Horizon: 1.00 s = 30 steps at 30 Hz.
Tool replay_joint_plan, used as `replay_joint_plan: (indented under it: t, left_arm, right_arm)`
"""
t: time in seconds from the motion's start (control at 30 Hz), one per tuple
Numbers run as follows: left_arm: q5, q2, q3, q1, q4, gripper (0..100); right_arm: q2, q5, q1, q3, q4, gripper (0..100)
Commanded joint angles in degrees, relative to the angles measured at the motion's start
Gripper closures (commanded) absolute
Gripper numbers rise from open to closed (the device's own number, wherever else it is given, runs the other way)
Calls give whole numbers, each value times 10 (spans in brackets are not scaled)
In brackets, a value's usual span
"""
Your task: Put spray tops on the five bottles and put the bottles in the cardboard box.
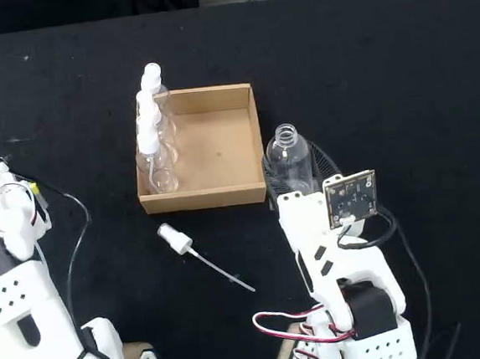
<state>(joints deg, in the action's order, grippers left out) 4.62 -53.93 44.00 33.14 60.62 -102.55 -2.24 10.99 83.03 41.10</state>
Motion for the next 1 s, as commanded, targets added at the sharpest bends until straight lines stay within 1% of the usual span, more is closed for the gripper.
replay_joint_plan:
  t: [0.0, 0.23, 0.27, 0.37, 0.5, 0.6, 0.73, 0.97]
  left_arm:
    - [-5, -20, -7, -7, -11, 970]
    - [-6, -15, -7, -7, -11, 970]
    - [-6, -14, -7, -7, -21, 970]
    - [-6, -19, 23, -30, -98, 970]
    - [-6, -20, 88, -80, -233, 970]
    - [-6, -24, 113, -107, -295, 970]
    - [-6, -64, 117, -130, -316, 970]
    - [-5, -200, 118, -133, -316, 970]
  right_arm:
    - [-7, 4, -8, -16, -12, 986]
    - [-7, 4, -8, -16, -12, 986]
    - [-7, 4, -8, -16, -12, 986]
    - [-7, 4, -8, -16, -12, 986]
    - [-7, 4, -8, -16, -12, 986]
    - [-7, 4, -8, -16, -12, 987]
    - [-7, 4, -8, -16, -12, 987]
    - [-7, 4, -8, -16, -13, 987]
